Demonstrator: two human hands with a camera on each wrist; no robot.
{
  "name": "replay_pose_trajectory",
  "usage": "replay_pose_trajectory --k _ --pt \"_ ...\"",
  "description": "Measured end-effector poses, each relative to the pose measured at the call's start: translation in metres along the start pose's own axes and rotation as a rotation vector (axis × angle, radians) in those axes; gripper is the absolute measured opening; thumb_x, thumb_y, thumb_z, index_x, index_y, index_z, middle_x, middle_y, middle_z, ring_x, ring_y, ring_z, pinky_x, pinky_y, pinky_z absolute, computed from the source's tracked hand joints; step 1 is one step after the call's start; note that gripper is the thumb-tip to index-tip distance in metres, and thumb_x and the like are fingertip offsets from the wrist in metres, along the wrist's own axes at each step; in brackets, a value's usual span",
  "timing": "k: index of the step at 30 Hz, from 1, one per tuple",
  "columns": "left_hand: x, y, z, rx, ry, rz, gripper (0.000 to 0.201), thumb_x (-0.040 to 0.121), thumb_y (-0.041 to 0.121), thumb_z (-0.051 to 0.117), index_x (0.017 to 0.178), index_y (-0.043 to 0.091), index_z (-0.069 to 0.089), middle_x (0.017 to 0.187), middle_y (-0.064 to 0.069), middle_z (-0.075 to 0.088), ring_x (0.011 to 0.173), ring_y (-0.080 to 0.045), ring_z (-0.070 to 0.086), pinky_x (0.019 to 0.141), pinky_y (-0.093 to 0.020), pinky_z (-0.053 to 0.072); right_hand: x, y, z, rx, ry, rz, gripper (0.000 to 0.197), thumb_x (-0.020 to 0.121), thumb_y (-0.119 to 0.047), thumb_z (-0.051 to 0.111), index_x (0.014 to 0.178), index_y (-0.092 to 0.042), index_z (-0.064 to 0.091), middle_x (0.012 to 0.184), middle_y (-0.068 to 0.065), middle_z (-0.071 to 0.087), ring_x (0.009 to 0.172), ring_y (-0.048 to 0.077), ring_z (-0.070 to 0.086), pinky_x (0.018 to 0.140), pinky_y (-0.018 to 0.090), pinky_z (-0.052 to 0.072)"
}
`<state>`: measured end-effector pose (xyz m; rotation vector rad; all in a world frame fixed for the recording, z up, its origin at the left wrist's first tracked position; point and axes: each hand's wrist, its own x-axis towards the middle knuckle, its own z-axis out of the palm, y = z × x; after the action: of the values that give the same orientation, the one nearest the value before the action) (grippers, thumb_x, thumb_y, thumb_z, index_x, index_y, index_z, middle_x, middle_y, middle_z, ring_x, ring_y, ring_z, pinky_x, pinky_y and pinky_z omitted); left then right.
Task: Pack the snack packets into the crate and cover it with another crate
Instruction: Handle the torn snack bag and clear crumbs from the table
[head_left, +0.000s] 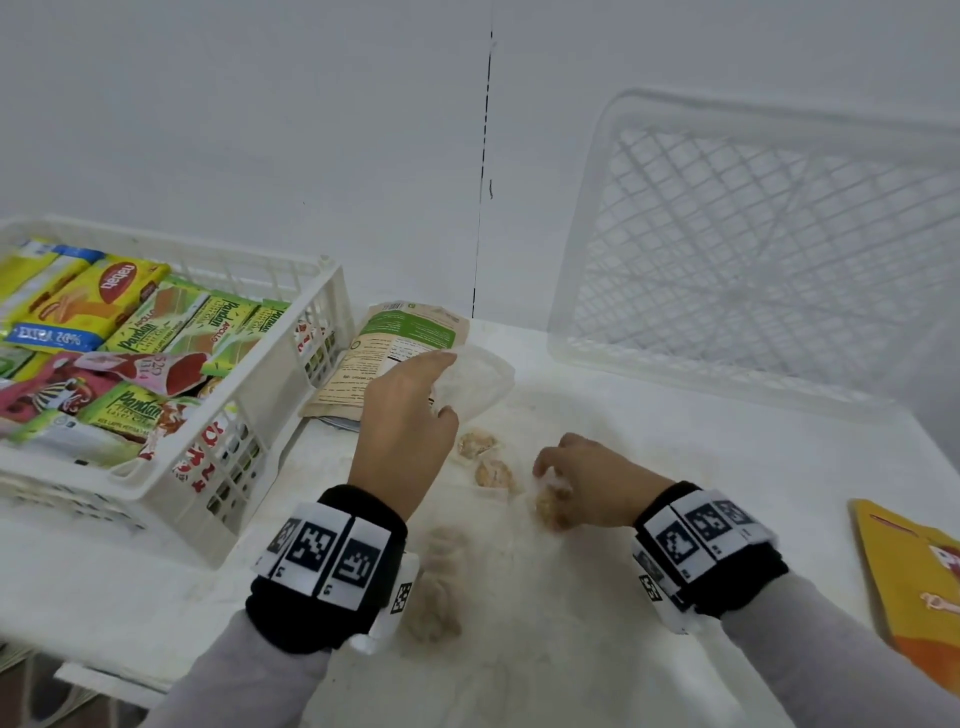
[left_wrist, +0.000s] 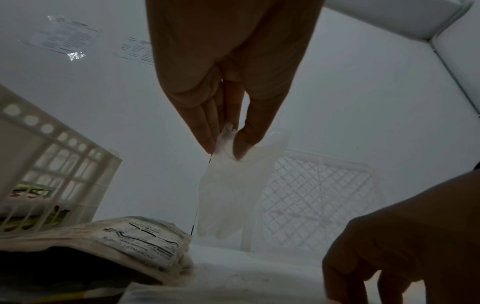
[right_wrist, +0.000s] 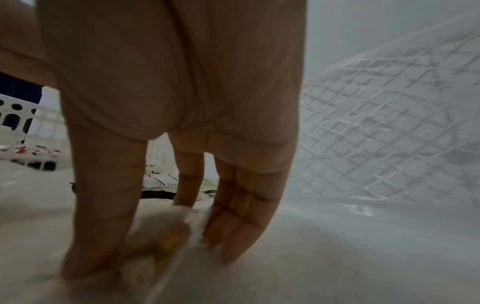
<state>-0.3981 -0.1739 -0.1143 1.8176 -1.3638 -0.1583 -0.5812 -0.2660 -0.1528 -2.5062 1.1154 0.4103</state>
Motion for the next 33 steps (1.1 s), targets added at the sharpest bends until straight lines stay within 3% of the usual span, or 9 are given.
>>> replay_pose_trajectory --k 4,9,13,17,19,23,26,30,33 --pt "0.0 -0.002 -0.003 0.014 -0.003 -0.008 0.054 0.073 -0.006 0.065 0.125 0.007 0.058 0.127 -0.006 0.06 0.113 -0.018 0.056 0.097 -0.02 0.04 -0.001 -0.004 -0.008 0.152 0.083 -0.031 0.019 0.079 -0.019 0.07 0.085 -0.019 0.053 0.077 -0.01 0.05 0.078 0.013 0.049 0.056 0.015 0.036" --pt "0.0 -0.007 -0.01 0.101 0.001 -0.02 0.055 0.073 -0.006 0.064 0.127 0.006 0.057 0.129 -0.008 0.059 0.117 -0.021 0.055 0.103 -0.031 0.042 -0.022 -0.032 -0.05 0.836 0.567 -0.219 0.013 0.081 -0.013 0.07 0.085 -0.008 0.058 0.082 0.003 0.069 0.079 0.017 0.068 0.075 0.03 0.056" --pt "0.001 -0.004 -0.011 0.122 -0.017 0.006 0.041 0.072 0.0 0.069 0.112 0.008 0.066 0.107 -0.005 0.069 0.097 -0.021 0.062 0.085 -0.019 0.045 -0.031 -0.075 -0.07 1.373 0.449 -0.597 0.015 0.087 -0.006 0.059 0.093 -0.014 0.048 0.097 0.017 0.068 0.091 0.031 0.068 0.08 0.038 0.057" --pt "-0.001 -0.001 -0.016 0.091 -0.053 -0.082 0.009 0.074 0.006 0.067 0.077 0.015 0.063 0.069 0.005 0.06 0.07 -0.019 0.061 0.057 -0.02 0.04 -0.021 -0.098 -0.058 1.033 0.584 -0.535 0.019 0.09 -0.006 0.059 0.091 -0.019 0.045 0.093 0.016 0.066 0.088 0.028 0.066 0.085 0.045 0.053" --pt "-0.002 -0.003 -0.022 0.01 -0.074 -0.12 0.016 0.073 0.003 0.064 0.08 0.018 0.065 0.071 0.006 0.063 0.069 -0.012 0.059 0.061 -0.023 0.046 -0.017 -0.094 -0.055 0.778 0.669 -0.509 0.015 0.09 -0.006 0.059 0.092 -0.015 0.047 0.087 0.003 0.066 0.084 0.018 0.064 0.077 0.035 0.054" --pt "-0.002 0.0 -0.03 -0.04 -0.112 -0.147 0.042 0.074 0.002 0.058 0.112 0.018 0.069 0.103 0.0 0.07 0.093 -0.011 0.063 0.084 -0.026 0.051 -0.009 -0.094 -0.052 0.285 0.736 -0.485 0.005 0.087 -0.005 0.059 0.09 -0.009 0.057 0.084 0.004 0.068 0.079 0.024 0.064 0.07 0.04 0.052" --pt "-0.001 0.005 -0.031 -0.065 -0.108 -0.13 0.031 0.075 0.001 0.057 0.096 0.018 0.073 0.089 -0.004 0.073 0.086 -0.019 0.066 0.079 -0.039 0.053 -0.003 -0.101 -0.052 0.051 0.7 -0.469 0.015 0.088 -0.016 0.062 0.102 -0.013 0.066 0.094 0.003 0.069 0.086 0.023 0.064 0.076 0.035 0.049" --pt "0.001 0.0 -0.039 -0.032 -0.07 -0.197 0.035 0.08 0.006 0.06 0.113 0.013 0.067 0.111 -0.008 0.069 0.096 -0.019 0.065 0.087 -0.034 0.052 -0.003 -0.094 -0.057 0.55 0.695 -0.519 0.031 0.079 -0.02 0.074 0.109 -0.013 0.07 0.105 -0.001 0.071 0.098 0.007 0.064 0.089 0.02 0.049" --pt "0.004 -0.008 -0.049 0.008 -0.03 -0.272 0.039 0.08 0.007 0.061 0.118 0.012 0.064 0.12 -0.007 0.064 0.102 -0.019 0.061 0.09 -0.027 0.046 0.005 -0.08 -0.06 0.983 0.668 -0.44 0.015 0.079 -0.012 0.073 0.092 -0.019 0.073 0.093 -0.006 0.072 0.088 0.005 0.068 0.078 0.016 0.052"
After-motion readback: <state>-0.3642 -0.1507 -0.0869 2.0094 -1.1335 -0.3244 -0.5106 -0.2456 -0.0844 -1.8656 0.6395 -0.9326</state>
